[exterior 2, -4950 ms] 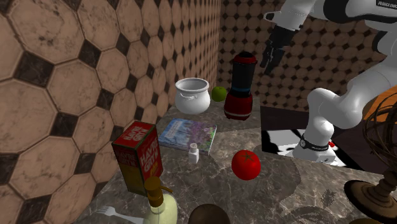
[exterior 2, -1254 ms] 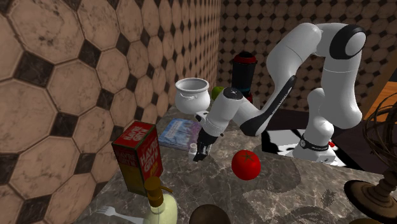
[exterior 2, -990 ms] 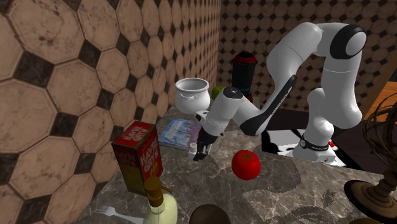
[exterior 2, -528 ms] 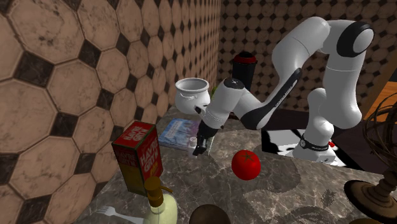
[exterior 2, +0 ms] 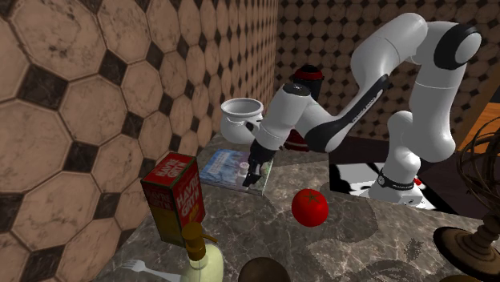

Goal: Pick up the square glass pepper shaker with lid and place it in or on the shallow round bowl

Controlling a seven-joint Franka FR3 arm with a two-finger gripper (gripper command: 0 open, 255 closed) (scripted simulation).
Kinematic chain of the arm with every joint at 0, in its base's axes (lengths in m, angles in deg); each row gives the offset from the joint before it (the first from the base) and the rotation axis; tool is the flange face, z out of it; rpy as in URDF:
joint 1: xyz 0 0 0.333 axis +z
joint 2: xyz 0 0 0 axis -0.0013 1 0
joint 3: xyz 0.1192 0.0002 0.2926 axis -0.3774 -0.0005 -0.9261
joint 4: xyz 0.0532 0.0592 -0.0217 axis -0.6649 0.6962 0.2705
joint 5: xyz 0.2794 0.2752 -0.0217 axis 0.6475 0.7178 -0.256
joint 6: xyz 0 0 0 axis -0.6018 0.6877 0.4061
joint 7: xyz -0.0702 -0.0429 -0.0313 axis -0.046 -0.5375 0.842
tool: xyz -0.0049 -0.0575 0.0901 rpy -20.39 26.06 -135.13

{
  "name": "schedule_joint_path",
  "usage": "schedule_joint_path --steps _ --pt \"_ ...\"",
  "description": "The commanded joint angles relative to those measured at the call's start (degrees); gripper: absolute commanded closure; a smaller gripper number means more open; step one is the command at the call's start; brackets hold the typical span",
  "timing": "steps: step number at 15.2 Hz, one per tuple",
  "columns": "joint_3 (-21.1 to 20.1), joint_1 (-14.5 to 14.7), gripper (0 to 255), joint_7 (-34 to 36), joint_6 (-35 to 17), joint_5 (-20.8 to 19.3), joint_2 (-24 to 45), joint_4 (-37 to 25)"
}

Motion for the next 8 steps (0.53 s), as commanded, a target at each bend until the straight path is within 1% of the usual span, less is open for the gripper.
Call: schedule_joint_path --steps 1,7,8 --pt "-0.2 0.0 255 -0.7 1.5 0.9 -1.0 -0.6" --pt "-0.6 0.0 255 -2.9 5.6 3.3 -3.3 -2.6" --pt "-0.6 0.0 255 -2.9 5.6 3.3 -3.3 -2.6"
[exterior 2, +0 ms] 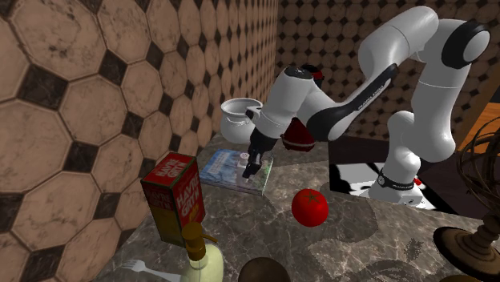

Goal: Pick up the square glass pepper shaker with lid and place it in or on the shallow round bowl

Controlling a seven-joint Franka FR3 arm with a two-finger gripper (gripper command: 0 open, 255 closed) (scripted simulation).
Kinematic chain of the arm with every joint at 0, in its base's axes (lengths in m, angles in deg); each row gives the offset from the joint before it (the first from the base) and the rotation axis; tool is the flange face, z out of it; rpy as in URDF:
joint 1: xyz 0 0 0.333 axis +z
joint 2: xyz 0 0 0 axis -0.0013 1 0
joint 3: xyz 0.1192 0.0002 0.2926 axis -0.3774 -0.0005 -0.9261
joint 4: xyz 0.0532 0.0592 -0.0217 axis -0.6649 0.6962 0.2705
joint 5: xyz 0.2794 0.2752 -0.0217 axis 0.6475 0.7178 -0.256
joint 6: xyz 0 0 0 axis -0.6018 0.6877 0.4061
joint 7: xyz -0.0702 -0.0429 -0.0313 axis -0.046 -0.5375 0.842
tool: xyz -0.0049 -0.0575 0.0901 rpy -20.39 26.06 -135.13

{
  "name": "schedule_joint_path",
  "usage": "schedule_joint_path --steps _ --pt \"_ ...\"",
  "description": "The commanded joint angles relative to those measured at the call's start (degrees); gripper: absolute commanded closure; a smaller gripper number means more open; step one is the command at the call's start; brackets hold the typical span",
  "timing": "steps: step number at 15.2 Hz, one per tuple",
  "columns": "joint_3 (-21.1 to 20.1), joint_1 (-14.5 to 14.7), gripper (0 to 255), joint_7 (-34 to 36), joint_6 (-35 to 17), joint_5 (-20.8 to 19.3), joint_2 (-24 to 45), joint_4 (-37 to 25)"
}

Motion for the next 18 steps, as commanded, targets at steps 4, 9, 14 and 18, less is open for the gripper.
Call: schedule_joint_path --steps 4,9,14,18 --pt "-2.3 3.0 255 6.9 2.2 -2.8 0.8 -1.7" --pt "-5.0 7.1 255 15.3 5.1 -6.5 3.4 -5.2" --pt "-7.2 11.5 255 23.1 8.9 -10.2 7.3 -10.4" --pt "-8.6 15.6 255 28.7 12.6 -13.0 11.3 -15.9"
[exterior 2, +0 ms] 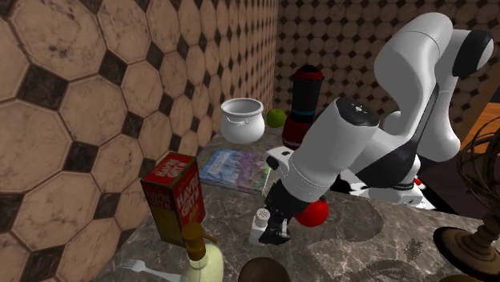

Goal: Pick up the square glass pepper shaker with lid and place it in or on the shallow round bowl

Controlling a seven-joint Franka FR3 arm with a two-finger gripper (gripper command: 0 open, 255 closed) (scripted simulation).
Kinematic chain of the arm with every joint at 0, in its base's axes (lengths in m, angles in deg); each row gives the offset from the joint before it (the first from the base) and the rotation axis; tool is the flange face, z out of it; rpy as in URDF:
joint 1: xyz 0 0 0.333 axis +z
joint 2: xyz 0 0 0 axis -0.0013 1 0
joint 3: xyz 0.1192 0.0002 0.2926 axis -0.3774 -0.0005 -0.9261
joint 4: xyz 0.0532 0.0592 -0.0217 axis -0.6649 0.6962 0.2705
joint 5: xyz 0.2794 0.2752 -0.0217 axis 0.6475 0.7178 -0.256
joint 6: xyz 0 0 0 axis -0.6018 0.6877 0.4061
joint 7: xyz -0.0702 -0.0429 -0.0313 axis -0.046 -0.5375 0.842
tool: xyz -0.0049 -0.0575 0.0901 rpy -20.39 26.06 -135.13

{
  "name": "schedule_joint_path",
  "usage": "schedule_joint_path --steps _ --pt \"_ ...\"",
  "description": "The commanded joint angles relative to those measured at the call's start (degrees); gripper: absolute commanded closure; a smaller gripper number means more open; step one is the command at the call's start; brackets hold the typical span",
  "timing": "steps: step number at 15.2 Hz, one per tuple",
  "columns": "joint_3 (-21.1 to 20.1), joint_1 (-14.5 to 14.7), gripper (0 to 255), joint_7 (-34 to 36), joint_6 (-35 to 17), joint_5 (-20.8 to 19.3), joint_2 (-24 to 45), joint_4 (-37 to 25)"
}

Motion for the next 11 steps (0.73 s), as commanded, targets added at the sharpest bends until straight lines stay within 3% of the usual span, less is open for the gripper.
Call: schedule_joint_path --steps 1,4,11 --pt "-0.5 2.1 255 2.6 2.0 -1.5 2.5 -3.4" --pt "-1.3 5.9 255 6.5 5.5 -3.6 6.7 -9.2" --pt "-0.3 6.3 255 9.0 1.6 -5.9 8.7 -6.7"
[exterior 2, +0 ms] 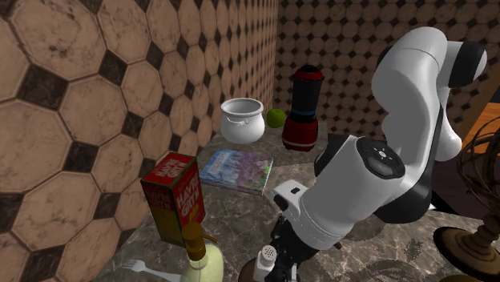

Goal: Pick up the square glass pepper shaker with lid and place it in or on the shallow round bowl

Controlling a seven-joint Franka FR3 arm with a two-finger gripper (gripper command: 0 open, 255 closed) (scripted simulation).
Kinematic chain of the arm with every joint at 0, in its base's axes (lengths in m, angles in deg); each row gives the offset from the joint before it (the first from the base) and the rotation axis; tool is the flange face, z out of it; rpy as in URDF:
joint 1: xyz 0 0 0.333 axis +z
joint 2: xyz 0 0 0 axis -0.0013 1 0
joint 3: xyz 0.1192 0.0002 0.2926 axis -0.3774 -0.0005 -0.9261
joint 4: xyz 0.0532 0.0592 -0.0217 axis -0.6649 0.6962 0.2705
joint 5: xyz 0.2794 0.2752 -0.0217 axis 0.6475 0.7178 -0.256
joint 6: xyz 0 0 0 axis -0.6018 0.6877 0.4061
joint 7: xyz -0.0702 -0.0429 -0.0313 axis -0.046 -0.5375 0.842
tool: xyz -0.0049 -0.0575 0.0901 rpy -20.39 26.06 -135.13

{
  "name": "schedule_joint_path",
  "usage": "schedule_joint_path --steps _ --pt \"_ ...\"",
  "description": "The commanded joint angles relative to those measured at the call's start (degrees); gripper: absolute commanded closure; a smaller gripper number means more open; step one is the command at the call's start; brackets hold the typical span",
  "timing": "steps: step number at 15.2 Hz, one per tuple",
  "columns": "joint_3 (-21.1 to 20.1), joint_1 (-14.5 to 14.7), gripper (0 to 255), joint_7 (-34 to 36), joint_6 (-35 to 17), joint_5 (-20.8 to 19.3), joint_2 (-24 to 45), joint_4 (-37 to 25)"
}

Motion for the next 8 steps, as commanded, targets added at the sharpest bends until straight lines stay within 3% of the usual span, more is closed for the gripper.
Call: schedule_joint_path --steps 1,8 --pt "0.2 0.2 255 0.8 -0.9 -0.7 0.6 0.5" --pt "1.0 0.6 255 2.6 -3.3 -2.4 2.2 1.6"
